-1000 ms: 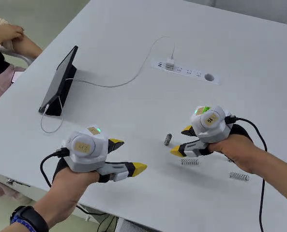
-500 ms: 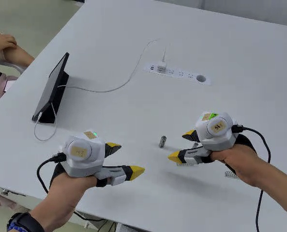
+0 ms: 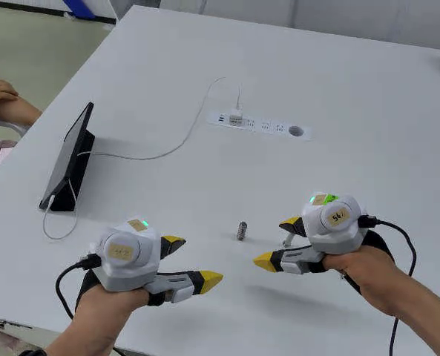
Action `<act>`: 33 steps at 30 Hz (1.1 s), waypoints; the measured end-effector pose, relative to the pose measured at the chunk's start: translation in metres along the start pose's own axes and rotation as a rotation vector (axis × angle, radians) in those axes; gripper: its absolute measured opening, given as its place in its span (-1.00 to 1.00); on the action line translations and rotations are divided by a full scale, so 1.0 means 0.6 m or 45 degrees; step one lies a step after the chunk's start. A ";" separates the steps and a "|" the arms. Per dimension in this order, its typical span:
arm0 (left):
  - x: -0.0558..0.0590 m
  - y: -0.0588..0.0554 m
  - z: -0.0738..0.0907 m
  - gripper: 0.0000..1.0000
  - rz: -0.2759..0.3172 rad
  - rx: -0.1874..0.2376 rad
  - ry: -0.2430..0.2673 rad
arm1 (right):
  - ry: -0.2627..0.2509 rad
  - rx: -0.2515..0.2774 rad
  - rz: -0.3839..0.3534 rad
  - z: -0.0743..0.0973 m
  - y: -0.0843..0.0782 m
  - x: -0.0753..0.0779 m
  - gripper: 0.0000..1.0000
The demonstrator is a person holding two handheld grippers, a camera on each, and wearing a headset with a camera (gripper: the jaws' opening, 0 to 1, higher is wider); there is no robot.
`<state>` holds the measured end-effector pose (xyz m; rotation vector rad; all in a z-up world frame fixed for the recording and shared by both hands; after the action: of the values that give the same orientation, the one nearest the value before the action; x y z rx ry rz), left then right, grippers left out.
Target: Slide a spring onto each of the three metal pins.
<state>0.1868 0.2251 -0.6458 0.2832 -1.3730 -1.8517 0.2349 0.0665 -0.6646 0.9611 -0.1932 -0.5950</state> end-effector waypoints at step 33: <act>0.021 0.010 -0.020 0.25 -0.035 -0.025 -0.030 | -0.142 0.124 -0.148 0.085 -0.048 0.005 0.42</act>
<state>0.1885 0.2072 -0.6420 0.2725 -1.3723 -1.8959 0.2049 0.0160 -0.6594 1.0395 -0.2687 -0.7525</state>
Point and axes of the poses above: the centre of the closed fingertips' face, and the gripper's own axes: z roughly backward along the fingers, x roughly to its right, y roughly out of its top, the point moved 4 cm from there along z, roughly backward along the fingers, and after that the axes turned 10 degrees about x, right-handed, at the moved point
